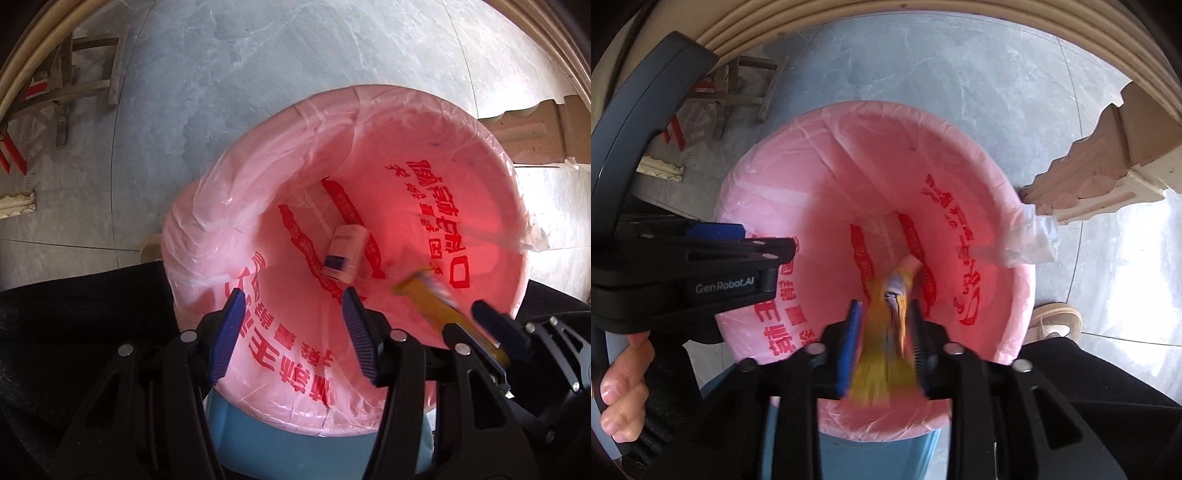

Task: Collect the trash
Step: 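Open both tools to drop the box and wrapper into the bin, then raise both tools from the bin back over the table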

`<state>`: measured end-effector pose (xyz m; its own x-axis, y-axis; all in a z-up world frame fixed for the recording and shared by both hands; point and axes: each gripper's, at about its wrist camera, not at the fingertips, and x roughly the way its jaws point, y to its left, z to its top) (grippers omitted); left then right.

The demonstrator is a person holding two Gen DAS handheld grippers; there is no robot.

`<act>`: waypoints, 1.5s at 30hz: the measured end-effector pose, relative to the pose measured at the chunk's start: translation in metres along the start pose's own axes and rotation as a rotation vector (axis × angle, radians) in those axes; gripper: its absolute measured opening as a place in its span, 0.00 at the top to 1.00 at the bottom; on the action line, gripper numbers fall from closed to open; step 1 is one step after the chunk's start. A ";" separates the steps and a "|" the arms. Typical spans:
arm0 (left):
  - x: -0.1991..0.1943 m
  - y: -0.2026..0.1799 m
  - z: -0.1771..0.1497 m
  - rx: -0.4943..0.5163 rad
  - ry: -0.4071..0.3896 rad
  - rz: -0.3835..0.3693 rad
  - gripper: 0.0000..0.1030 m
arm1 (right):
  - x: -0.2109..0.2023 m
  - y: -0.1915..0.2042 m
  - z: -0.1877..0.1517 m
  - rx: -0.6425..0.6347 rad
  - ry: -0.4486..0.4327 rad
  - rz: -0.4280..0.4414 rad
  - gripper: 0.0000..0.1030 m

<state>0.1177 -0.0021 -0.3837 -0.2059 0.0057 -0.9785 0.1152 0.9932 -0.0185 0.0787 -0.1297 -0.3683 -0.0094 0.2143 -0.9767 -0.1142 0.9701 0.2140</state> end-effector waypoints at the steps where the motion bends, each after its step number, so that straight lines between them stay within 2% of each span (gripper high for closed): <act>1: 0.002 -0.001 0.000 0.002 0.005 -0.002 0.47 | 0.000 -0.001 0.000 0.004 -0.003 -0.007 0.60; 6: 0.004 -0.003 0.000 0.009 0.014 0.005 0.47 | 0.001 -0.006 -0.003 0.004 -0.006 -0.002 0.60; 17: -0.002 -0.007 -0.004 0.030 -0.020 0.025 0.43 | -0.011 -0.001 -0.004 -0.010 -0.039 -0.015 0.60; 25: -0.031 -0.005 -0.025 0.054 -0.113 0.061 0.42 | -0.041 0.005 -0.016 -0.009 -0.115 -0.009 0.60; 29: -0.072 0.003 -0.048 0.056 -0.183 0.025 0.41 | -0.081 0.012 -0.029 -0.022 -0.208 -0.010 0.60; 32: -0.120 0.012 -0.068 0.056 -0.261 -0.033 0.32 | -0.126 0.021 -0.040 -0.040 -0.301 0.000 0.60; 33: -0.139 0.015 -0.074 0.056 -0.299 -0.051 0.31 | -0.143 0.023 -0.043 -0.049 -0.333 0.011 0.56; 34: -0.158 0.018 -0.081 0.059 -0.333 -0.057 0.30 | -0.158 0.025 -0.045 -0.056 -0.363 0.012 0.48; 36: -0.193 0.023 -0.089 0.062 -0.393 -0.068 0.23 | -0.195 0.028 -0.051 -0.068 -0.440 0.009 0.38; 38: -0.231 0.028 -0.094 0.066 -0.451 -0.083 0.21 | -0.231 0.030 -0.053 -0.086 -0.507 0.017 0.35; 41: -0.284 0.034 -0.097 0.095 -0.541 -0.071 0.20 | -0.283 0.030 -0.052 -0.115 -0.593 0.022 0.25; 45: -0.351 0.042 -0.098 0.144 -0.667 -0.026 0.14 | -0.341 0.032 -0.045 -0.169 -0.683 -0.005 0.20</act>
<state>0.0997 0.0488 -0.0209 0.4274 -0.1372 -0.8936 0.2562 0.9663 -0.0258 0.0338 -0.1769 -0.0288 0.6114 0.2871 -0.7374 -0.2664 0.9522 0.1498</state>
